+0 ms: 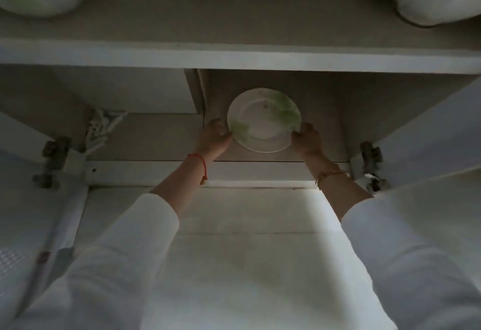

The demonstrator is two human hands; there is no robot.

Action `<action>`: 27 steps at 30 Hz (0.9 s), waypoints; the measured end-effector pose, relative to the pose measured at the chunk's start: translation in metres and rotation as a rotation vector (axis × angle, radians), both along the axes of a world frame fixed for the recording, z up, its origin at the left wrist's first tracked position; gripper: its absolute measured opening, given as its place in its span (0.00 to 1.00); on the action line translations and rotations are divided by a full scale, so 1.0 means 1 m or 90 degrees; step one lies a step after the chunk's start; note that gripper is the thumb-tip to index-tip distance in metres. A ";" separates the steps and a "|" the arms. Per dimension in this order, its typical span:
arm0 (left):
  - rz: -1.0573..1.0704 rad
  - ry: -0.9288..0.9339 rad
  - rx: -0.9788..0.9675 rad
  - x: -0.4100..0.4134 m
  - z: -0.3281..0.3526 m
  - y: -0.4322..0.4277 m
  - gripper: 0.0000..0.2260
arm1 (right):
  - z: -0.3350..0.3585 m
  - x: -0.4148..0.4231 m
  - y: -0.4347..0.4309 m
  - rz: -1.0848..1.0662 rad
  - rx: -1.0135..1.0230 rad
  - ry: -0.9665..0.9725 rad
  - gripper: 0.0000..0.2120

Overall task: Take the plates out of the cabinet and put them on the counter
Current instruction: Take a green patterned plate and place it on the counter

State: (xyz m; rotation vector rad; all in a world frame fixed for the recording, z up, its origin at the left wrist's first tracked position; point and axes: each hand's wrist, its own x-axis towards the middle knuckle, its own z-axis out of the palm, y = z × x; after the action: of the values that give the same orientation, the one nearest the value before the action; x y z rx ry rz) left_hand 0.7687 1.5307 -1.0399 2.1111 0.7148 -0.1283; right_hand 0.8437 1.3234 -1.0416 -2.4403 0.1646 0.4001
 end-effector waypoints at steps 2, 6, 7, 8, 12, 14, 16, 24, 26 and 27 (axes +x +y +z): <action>-0.059 -0.005 0.039 0.011 -0.010 0.000 0.16 | -0.010 0.010 0.001 -0.007 -0.007 -0.022 0.20; -0.075 -0.030 0.077 0.022 -0.024 0.003 0.11 | -0.021 0.021 0.002 -0.028 -0.047 -0.067 0.19; -0.065 -0.044 0.090 0.022 -0.026 0.003 0.10 | -0.023 0.022 0.003 -0.034 -0.048 -0.074 0.18; -0.057 -0.059 0.105 0.022 -0.027 0.003 0.09 | -0.022 0.022 0.003 -0.043 -0.040 -0.076 0.18; -0.039 -0.104 0.082 0.020 -0.027 0.006 0.08 | -0.020 0.025 0.006 -0.105 0.056 -0.049 0.19; -0.019 -0.098 0.064 0.018 -0.027 0.006 0.05 | -0.021 0.024 0.006 -0.129 0.075 -0.033 0.19; 0.010 -0.102 0.044 0.015 -0.027 0.004 0.05 | -0.021 0.023 0.006 -0.143 0.085 -0.026 0.18; 0.108 -0.171 -0.133 -0.013 -0.015 0.002 0.14 | -0.015 -0.002 0.005 -0.145 0.202 -0.027 0.03; 0.099 -0.177 -0.165 -0.028 -0.003 0.001 0.13 | -0.007 -0.017 0.004 -0.153 0.234 -0.011 0.07; 0.106 -0.167 -0.189 -0.037 0.005 0.000 0.11 | 0.002 -0.027 0.003 -0.156 0.250 -0.002 0.06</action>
State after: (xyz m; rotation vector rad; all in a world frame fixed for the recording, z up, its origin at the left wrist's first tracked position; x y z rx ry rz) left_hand 0.7313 1.5303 -1.0347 1.7378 0.6649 0.1242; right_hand 0.8168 1.3269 -1.0400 -2.0054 0.3446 0.2872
